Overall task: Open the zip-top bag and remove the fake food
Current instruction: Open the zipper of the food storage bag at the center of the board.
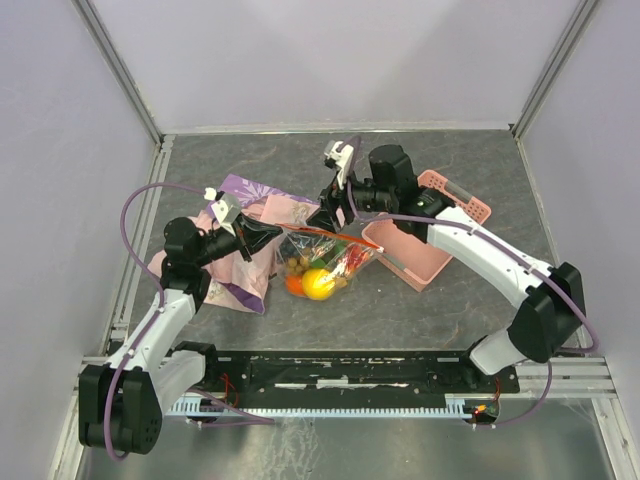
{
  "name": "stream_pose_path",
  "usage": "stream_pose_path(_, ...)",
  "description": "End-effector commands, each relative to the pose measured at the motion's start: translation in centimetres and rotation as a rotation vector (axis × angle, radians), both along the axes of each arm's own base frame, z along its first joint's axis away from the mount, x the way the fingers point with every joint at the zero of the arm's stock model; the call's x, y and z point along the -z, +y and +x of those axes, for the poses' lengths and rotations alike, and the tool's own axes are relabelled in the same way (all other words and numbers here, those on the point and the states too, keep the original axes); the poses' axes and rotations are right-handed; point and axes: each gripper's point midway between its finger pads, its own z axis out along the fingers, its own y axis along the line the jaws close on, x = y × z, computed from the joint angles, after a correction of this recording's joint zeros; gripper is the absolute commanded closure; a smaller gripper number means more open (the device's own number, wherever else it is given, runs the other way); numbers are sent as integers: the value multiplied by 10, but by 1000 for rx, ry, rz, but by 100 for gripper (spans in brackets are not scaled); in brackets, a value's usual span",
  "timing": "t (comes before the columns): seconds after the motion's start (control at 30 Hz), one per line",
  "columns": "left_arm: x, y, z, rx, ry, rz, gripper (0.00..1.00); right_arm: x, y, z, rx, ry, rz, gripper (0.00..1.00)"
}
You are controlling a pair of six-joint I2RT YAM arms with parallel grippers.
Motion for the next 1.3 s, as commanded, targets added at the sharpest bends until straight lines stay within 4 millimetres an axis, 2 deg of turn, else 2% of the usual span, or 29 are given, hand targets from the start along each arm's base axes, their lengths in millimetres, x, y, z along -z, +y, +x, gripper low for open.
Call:
stream_pose_path(0.0, -13, -3, -3, 30, -36, -22, 97, -21, 18, -2, -58, -63, 17, 26)
stream_pose_path(0.17, -14, -3, -3, 32, -37, -24, 97, -13, 23, -4, -78, -64, -21, 29)
stream_pose_path(0.4, -14, -3, -4, 35, -35, -26, 97, -3, 24, 3, -60, -63, -62, 33)
stream_pose_path(0.73, -15, -3, -5, 38, -37, -27, 97, -2, 26, 3, -68, -59, -65, 35)
stream_pose_path(1.27, -15, -4, -6, 43, -37, -29, 97, 16, 20, 14, -45, -77, -161, 39)
